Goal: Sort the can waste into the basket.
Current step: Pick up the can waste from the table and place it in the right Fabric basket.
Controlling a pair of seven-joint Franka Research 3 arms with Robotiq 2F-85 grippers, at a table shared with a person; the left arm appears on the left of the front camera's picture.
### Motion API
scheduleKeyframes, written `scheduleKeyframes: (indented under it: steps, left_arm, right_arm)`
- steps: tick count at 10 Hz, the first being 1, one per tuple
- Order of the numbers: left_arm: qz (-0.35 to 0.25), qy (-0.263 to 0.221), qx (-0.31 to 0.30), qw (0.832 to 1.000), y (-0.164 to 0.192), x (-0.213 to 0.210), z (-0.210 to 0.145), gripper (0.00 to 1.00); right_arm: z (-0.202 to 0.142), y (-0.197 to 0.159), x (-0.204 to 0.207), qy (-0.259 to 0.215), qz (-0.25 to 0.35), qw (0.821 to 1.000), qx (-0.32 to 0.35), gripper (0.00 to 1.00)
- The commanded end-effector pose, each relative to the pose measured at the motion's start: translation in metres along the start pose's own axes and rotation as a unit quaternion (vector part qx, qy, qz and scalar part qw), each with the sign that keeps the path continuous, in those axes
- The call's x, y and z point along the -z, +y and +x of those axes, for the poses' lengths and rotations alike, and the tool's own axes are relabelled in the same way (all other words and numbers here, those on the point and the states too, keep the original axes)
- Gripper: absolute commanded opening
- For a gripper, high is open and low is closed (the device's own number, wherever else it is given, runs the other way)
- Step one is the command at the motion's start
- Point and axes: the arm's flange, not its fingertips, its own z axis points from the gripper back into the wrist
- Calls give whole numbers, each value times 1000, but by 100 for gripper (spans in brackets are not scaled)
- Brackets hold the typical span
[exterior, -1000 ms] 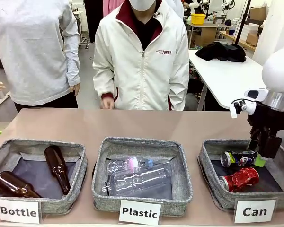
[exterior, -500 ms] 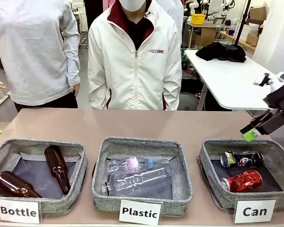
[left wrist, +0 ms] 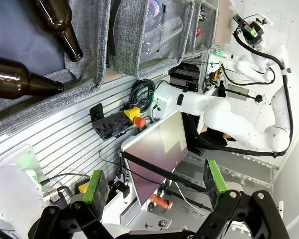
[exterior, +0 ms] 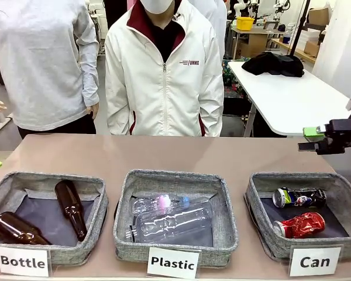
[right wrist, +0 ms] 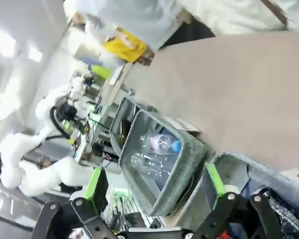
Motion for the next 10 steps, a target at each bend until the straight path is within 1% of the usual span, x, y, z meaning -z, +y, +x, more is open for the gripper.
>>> scheduleKeyframes:
  steps: [1,2,10]
  left_arm:
    - [0,0,1,1000,0,0,0,100]
    - [0,0,1,1000,0,0,0,100]
    - [0,0,1,1000,0,0,0,100]
  right_arm:
    - [15,-1,20,38,-58,996,48,100]
    - [0,0,0,0,0,1000,0,100]
    - [0,0,0,0,0,1000,0,100]
